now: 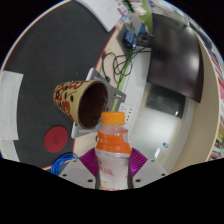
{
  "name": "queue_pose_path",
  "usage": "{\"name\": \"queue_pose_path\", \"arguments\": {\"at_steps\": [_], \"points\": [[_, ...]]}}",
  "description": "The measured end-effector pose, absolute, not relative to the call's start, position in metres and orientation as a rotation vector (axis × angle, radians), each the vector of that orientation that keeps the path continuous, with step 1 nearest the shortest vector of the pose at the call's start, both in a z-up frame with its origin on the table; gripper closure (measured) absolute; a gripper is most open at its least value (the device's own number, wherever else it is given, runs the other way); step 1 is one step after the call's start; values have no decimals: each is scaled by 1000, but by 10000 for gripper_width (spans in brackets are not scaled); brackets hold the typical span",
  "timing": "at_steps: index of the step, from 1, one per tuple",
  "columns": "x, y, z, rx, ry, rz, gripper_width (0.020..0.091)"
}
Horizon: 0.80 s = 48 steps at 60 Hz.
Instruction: Pour water
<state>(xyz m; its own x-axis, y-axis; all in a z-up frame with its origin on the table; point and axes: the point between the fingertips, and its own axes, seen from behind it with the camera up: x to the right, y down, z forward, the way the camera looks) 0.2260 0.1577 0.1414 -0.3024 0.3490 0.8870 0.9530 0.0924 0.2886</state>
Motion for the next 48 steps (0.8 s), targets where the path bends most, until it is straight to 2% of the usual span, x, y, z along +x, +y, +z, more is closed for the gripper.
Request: {"name": "queue_pose_path", "arguments": {"at_steps": [11, 20, 36, 48], "points": [[227, 168, 135, -1144, -1913, -1344, 736], [221, 164, 141, -1212, -1842, -1287, 737], [211, 145, 186, -1642, -1177, -791, 737], [233, 140, 173, -1847, -558, -345, 736]]}}
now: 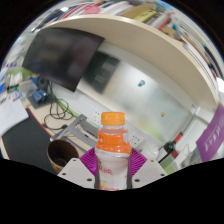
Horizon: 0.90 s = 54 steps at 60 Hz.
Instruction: Pour water
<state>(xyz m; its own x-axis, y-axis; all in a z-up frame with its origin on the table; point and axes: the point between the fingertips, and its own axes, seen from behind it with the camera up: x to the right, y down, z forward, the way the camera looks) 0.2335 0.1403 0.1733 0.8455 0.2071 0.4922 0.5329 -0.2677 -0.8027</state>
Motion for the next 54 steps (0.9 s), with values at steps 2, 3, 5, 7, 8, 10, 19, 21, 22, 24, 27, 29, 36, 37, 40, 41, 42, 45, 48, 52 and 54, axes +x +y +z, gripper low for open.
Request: {"name": "queue_pose_path", "arguments": {"at_steps": [2, 3, 5, 7, 8, 10, 19, 21, 22, 24, 27, 29, 36, 37, 40, 41, 42, 45, 48, 52, 54], "points": [[238, 142, 168, -1850, -478, -292, 736], [240, 143, 164, -1851, -446, -271, 736], [242, 144, 157, -1850, -389, -228, 736], [244, 146, 152, -1846, -330, -183, 736], [245, 147, 148, -1844, -303, -163, 735], [244, 147, 140, -1842, -249, -127, 734], [253, 158, 115, -1834, -126, -27, 736], [255, 160, 111, -1829, -107, -16, 736], [256, 160, 111, -1823, -97, -10, 735], [254, 162, 111, -1805, -80, 3, 736], [256, 162, 108, -1790, -68, 10, 736], [258, 162, 106, -1782, -61, 10, 737], [261, 158, 106, -1743, -34, 17, 719], [262, 158, 106, -1739, -31, 17, 719], [264, 155, 105, -1733, -12, 18, 689], [264, 153, 106, -1731, -9, 16, 683], [264, 152, 106, -1730, -12, 15, 677], [264, 149, 106, -1728, -17, 2, 647], [262, 148, 106, -1735, -23, -1, 605], [262, 147, 104, -1763, -32, -11, 565], [262, 146, 102, -1783, -31, -12, 549]]}}
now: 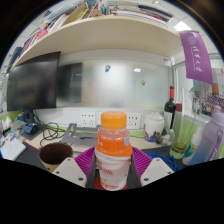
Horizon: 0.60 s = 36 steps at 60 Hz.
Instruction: Pour water
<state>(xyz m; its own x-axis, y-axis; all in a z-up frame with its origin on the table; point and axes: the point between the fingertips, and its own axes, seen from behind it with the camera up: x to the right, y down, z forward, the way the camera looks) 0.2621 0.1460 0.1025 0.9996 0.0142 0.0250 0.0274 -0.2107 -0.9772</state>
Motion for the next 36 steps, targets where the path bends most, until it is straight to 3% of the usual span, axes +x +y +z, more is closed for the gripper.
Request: {"name": "queue_pose_path", "arguments": {"at_steps": [2, 6, 9, 21, 36], "points": [[263, 143, 100, -1811, -27, -17, 501], [263, 132, 99, -1845, -21, -28, 312], [264, 121, 97, -1867, -31, -54, 251], [251, 54, 114, -1971, -20, -99, 249], [215, 14, 201, -1918, 8, -109, 245]]}}
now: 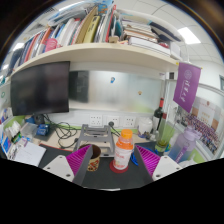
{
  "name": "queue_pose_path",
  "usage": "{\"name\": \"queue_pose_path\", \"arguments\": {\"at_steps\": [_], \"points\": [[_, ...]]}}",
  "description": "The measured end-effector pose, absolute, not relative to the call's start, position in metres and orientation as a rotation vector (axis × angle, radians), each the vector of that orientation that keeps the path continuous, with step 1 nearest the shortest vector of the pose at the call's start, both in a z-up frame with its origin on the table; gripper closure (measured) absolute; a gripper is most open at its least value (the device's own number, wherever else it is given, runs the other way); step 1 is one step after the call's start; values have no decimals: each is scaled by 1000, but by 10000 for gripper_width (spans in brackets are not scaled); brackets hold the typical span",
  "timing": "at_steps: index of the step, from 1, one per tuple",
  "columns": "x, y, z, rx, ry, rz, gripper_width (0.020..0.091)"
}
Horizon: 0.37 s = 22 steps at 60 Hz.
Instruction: Pour water
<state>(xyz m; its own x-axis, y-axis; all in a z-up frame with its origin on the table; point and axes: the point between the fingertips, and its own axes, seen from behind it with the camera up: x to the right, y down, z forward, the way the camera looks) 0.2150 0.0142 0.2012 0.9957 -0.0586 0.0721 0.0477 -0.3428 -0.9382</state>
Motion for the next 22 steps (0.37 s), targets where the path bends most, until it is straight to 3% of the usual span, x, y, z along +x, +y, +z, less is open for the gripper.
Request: {"name": "queue_pose_path", "arguments": {"at_steps": [10, 22], "points": [[205, 0, 230, -1908, 62, -101, 249], [204, -10, 234, -1915, 121, -138, 252]]}}
